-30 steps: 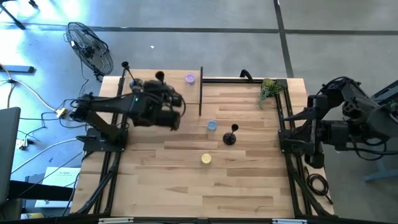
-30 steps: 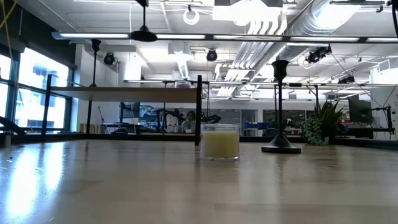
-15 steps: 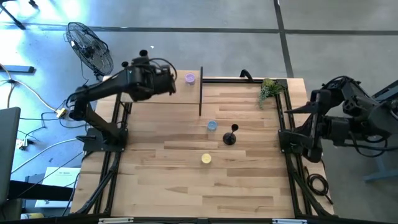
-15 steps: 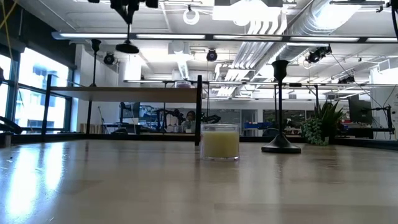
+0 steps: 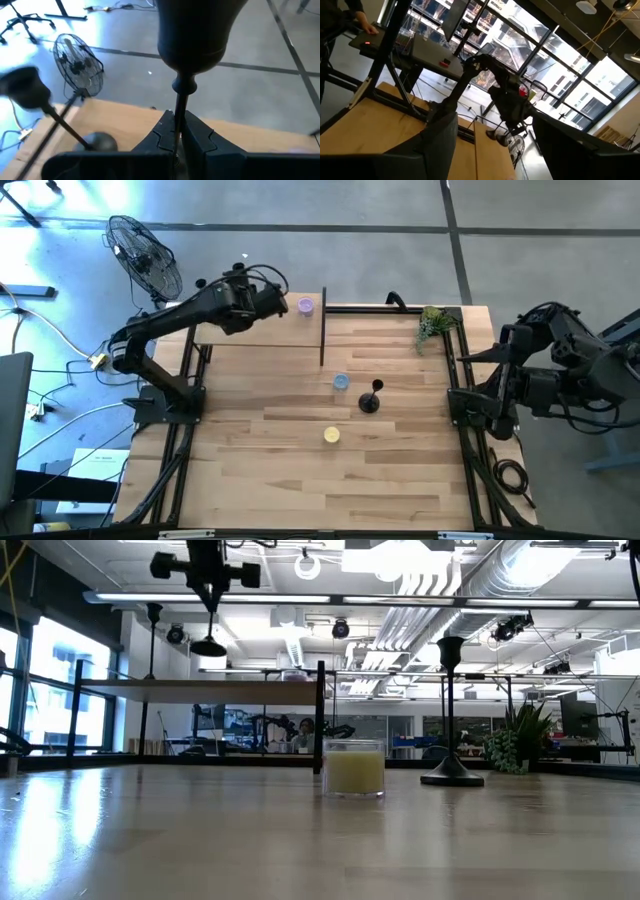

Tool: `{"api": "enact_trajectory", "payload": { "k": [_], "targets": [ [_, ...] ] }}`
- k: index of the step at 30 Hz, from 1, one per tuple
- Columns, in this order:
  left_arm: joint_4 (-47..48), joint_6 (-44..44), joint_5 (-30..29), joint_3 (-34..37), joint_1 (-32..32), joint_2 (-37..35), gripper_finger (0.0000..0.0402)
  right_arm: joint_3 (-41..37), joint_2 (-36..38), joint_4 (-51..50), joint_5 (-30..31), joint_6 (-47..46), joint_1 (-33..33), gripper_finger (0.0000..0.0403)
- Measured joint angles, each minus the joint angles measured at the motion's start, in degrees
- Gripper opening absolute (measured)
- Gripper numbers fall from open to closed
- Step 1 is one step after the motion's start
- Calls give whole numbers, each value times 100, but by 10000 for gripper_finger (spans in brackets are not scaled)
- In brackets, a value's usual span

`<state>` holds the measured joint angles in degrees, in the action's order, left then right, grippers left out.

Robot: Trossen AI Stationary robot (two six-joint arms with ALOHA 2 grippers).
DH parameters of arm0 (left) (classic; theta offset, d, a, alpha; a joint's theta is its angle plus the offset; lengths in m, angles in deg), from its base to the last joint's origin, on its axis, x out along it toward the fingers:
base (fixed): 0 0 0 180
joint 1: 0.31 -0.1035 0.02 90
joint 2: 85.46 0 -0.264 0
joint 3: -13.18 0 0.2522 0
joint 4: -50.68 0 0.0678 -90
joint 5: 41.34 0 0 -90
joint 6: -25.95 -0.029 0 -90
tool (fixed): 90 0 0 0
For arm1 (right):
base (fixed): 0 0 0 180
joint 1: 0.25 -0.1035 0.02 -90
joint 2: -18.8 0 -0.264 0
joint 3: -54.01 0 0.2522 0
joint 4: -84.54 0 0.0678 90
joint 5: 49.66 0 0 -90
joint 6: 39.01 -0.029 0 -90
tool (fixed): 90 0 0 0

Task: Pick & Place candle stick holders
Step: Put the left black candle holder on the shelf

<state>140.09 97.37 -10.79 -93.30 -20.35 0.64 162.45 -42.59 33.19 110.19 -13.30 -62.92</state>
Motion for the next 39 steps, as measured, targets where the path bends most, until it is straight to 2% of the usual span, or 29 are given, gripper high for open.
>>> {"api": "enact_trajectory", "payload": {
  "k": [11, 18, 23, 39],
  "targets": [
    [-613, 369, -1, 991, -14, -5, 4, 0, 0, -37, 22, -73, 0, 252],
    [-1283, 298, 56, 1574, -156, -124, 4, 0, 0, -39, 24, -75, 0, 252],
    [-1737, -132, 70, 1714, -292, -151, 4, 0, 0, -41, 24, -75, 0, 252],
    [-2070, -831, 235, 1719, -721, -173, 4, 0, 0, -41, 26, -75, 0, 252]
  ]
}}
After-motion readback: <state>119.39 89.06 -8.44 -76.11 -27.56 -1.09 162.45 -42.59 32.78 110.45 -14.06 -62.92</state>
